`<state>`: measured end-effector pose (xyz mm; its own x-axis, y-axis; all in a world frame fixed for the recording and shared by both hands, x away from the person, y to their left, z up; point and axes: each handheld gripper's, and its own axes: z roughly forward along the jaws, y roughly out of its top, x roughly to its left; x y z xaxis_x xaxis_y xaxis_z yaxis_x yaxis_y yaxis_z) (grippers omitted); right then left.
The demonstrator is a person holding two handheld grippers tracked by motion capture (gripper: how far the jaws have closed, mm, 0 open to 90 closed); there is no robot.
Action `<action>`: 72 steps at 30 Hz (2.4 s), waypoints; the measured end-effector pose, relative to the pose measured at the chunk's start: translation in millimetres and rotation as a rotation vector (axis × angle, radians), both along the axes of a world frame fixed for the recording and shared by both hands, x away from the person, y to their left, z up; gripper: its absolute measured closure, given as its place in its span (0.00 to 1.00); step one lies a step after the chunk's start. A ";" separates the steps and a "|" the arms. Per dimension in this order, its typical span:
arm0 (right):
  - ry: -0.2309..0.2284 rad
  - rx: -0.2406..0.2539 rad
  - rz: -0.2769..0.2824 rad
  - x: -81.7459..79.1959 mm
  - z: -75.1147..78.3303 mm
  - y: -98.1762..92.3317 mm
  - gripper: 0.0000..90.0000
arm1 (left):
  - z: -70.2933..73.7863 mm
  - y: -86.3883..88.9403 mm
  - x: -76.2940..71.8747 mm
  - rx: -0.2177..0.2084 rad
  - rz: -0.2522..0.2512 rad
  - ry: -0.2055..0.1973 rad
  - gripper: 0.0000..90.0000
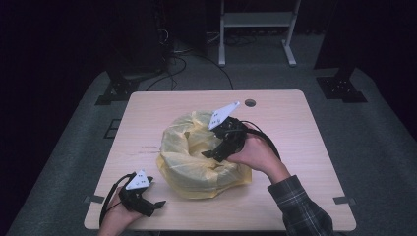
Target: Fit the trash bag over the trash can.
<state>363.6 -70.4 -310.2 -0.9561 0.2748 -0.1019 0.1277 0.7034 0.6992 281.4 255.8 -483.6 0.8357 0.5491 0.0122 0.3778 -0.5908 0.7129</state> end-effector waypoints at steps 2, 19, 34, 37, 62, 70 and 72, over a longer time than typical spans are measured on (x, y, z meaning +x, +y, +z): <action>0.005 -0.033 0.007 0.0 -3.1 4.9 0.16 | 0.0 -0.2 0.0 0.000 -0.003 0.001 0.00; 0.052 -0.092 0.012 0.3 -3.0 11.0 0.17 | 0.0 -0.5 0.3 0.000 -0.007 0.001 0.00; 0.004 0.082 0.053 1.3 40.5 41.8 0.16 | -0.1 -0.5 0.3 -0.001 -0.007 0.001 0.00; 0.013 0.079 0.063 5.9 36.3 58.1 0.16 | 0.0 -0.4 0.3 0.000 -0.007 0.002 0.00; 0.077 -0.200 0.021 25.2 -6.8 99.2 0.16 | 0.0 -0.4 0.5 0.000 -0.009 0.002 0.00; 0.030 -0.066 0.026 15.4 20.5 72.2 0.16 | 0.0 -0.5 0.5 -0.001 -0.009 0.002 0.00; 0.023 -0.021 0.032 12.3 26.9 62.4 0.16 | -0.1 -0.4 0.5 -0.001 -0.009 0.001 0.00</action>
